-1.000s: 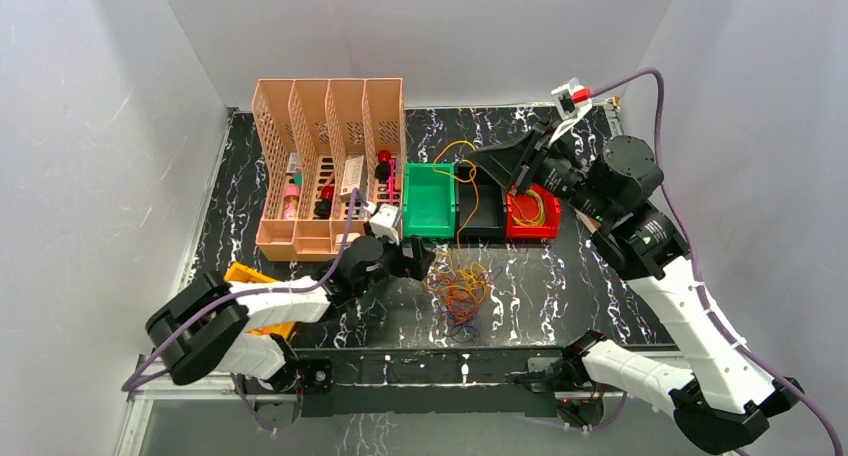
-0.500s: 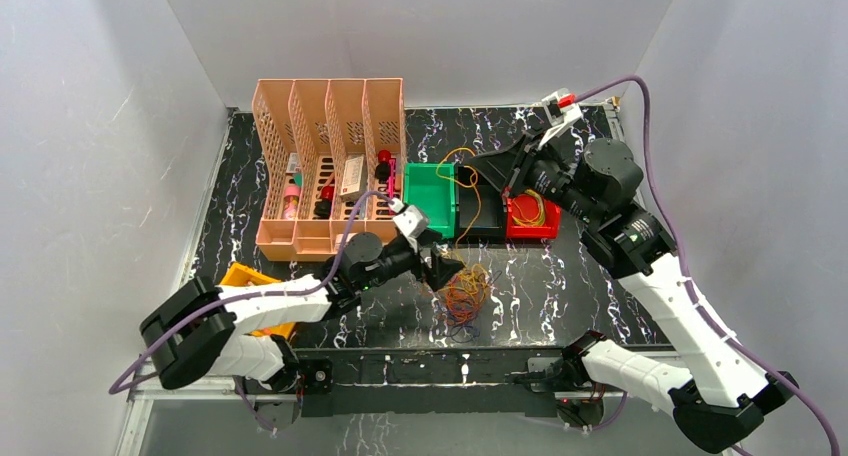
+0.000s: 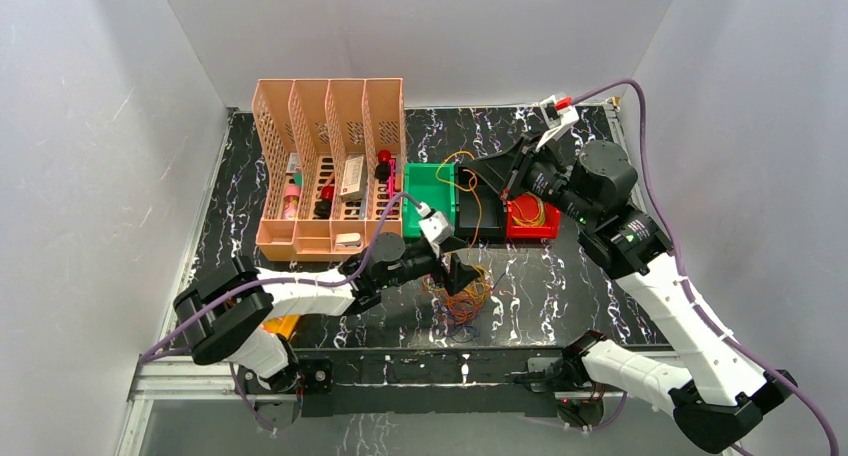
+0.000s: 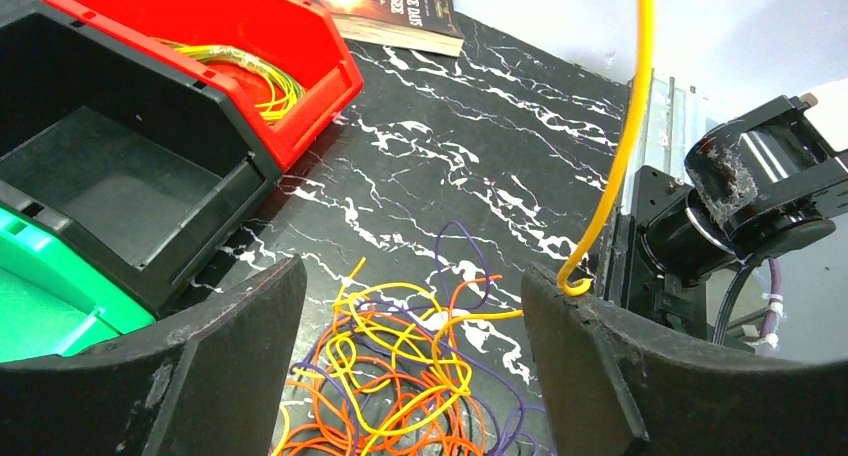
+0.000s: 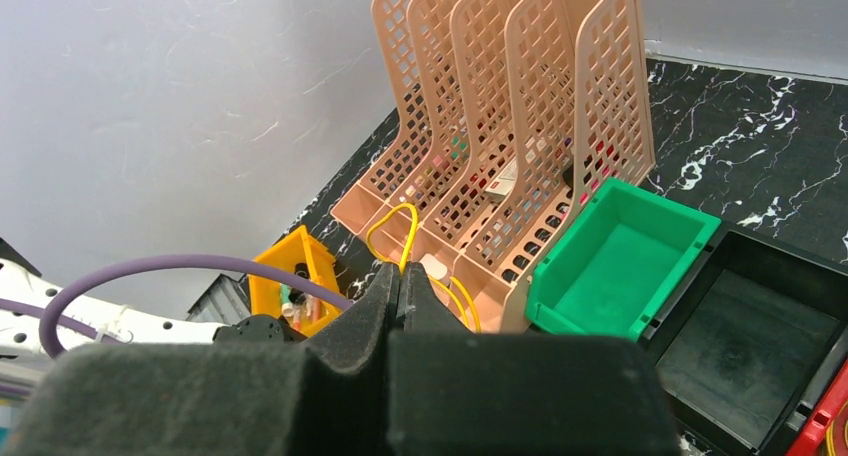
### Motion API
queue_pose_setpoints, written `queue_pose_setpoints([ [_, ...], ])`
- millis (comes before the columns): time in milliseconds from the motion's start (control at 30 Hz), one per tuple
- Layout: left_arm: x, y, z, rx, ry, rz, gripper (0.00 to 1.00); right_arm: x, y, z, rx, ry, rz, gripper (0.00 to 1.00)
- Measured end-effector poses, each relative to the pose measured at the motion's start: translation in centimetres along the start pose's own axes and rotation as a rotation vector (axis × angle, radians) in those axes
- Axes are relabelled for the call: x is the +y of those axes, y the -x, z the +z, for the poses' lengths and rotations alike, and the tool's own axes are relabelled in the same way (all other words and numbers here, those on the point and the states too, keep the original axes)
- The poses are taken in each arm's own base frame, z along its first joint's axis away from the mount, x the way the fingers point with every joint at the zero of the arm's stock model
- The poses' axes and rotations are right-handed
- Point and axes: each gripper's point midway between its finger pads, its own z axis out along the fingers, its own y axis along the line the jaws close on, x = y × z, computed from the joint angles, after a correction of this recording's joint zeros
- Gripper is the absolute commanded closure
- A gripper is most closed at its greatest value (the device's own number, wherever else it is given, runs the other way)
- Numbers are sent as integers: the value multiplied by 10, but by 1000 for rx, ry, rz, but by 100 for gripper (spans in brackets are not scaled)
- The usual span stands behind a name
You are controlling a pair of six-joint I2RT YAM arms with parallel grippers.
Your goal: Untangle the cables
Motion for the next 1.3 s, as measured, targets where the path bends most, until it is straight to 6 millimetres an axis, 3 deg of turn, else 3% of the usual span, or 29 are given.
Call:
queue_pose_setpoints([
  [133,-1,1,-4,-8,-5,22,20,-3,1,0,-8,-15,0,100],
  [300,-1,-9,-37,10,16,60,19,-3,5,-2,-23,-24,-3,100],
  [467,-6,3,-53,-16,6,100,19,-4,7,-4,-32,-31,-4,100],
  [633,-10,-8,-51,26,-26,101,19,-4,7,-4,-32,-32,-4,100],
  [867,-5,-21,-26,76,-32,92,25,-5,2,-6,-28,-35,4,100],
  [933,-4,-19,-18,73,-33,91,31,-5,3,-6,-29,-34,8,100],
  [1000,-4,-16,-10,65,-38,86,45,-4,3,-7,-30,-33,15,100],
  [1067,-6,-9,-3,49,-45,78,74,-4,2,-8,-31,-33,18,100],
  [1167,-9,2,2,21,-56,71,97,-5,0,-8,-27,-35,20,100],
  [1300,-11,8,3,5,-56,68,100,-9,-4,-10,-27,-49,22,100],
])
